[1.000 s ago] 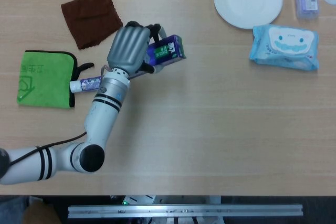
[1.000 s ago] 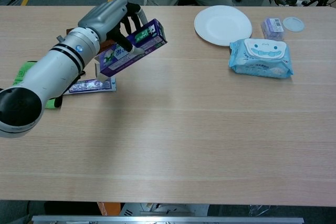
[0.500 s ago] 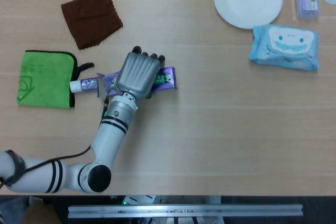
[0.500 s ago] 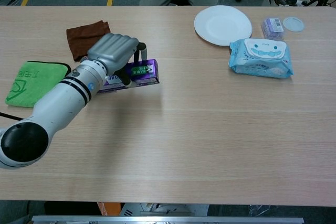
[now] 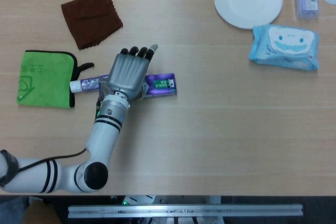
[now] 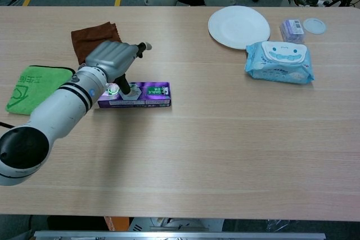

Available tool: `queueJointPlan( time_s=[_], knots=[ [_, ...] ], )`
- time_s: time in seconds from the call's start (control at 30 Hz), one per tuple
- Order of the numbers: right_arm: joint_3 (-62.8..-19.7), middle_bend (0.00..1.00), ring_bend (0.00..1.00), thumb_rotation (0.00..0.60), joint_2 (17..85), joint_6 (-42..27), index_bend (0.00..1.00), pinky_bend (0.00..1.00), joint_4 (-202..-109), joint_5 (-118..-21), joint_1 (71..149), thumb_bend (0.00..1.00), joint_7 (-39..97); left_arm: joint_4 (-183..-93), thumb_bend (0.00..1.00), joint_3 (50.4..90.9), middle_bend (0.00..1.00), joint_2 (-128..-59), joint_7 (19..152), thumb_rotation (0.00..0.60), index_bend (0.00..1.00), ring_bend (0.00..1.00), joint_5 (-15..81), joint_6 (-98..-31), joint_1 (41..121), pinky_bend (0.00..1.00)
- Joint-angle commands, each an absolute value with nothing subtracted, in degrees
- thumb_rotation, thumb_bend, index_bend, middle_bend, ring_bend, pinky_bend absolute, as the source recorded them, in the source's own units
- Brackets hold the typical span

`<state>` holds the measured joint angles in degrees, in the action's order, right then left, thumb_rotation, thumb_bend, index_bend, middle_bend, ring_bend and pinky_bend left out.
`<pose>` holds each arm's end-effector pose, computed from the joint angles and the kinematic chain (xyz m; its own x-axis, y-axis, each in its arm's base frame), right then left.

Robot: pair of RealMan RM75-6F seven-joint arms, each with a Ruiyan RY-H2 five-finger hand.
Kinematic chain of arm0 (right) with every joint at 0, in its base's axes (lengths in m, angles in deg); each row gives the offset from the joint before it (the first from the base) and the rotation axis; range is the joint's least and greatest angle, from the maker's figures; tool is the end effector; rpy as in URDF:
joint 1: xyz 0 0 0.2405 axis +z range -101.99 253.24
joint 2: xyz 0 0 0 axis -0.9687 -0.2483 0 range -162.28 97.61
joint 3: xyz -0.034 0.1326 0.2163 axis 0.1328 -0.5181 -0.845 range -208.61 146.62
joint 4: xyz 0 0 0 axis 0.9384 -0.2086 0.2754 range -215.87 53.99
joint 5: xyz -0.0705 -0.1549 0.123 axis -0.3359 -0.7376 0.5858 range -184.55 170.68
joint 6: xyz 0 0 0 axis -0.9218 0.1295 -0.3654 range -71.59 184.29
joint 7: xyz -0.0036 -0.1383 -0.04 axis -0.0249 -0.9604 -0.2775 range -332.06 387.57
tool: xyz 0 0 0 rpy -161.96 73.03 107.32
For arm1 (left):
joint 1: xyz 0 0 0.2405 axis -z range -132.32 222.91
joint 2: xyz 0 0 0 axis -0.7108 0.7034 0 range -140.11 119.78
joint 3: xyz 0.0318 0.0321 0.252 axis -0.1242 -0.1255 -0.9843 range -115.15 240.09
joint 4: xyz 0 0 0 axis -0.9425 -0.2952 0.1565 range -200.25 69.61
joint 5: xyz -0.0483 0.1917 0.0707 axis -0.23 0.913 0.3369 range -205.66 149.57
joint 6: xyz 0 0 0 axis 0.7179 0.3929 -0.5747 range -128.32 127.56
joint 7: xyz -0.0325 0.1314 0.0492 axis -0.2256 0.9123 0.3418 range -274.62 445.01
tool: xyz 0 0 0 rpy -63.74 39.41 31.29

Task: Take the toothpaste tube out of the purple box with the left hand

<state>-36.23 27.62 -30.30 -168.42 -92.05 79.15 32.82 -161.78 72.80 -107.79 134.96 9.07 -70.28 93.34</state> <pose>-0.3318 -0.1833 0.2033 0.4539 0.0688 0.8884 -0.8911 0.0308 0.4528 -0.1034 0.3075 -0.0525 0.5330 0.3298 0.7792 0.8455 -0.2424 -0.4757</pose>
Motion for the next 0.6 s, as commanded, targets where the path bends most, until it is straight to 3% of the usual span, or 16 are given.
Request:
queueJointPlan(
  time_s=[0.03,0.6],
  knots=[
    [-36.2,0.39,0.41,0.6,27.7,-30.2,0.38,0.43,-168.5,-92.2,79.3,0.18,32.8,-164.2,0.15,73.7,0.17,-104.2,131.7,0.6,0.04,0.15,11.7,-71.3,91.8,0.26],
    [-36.1,0.39,0.41,0.6,27.3,-30.1,0.38,0.43,-169.0,-92.8,79.5,0.18,32.4,-165.8,0.15,68.4,0.18,-84.6,106.2,0.6,0.09,0.15,32.4,-83.3,73.8,0.25]
  ],
)
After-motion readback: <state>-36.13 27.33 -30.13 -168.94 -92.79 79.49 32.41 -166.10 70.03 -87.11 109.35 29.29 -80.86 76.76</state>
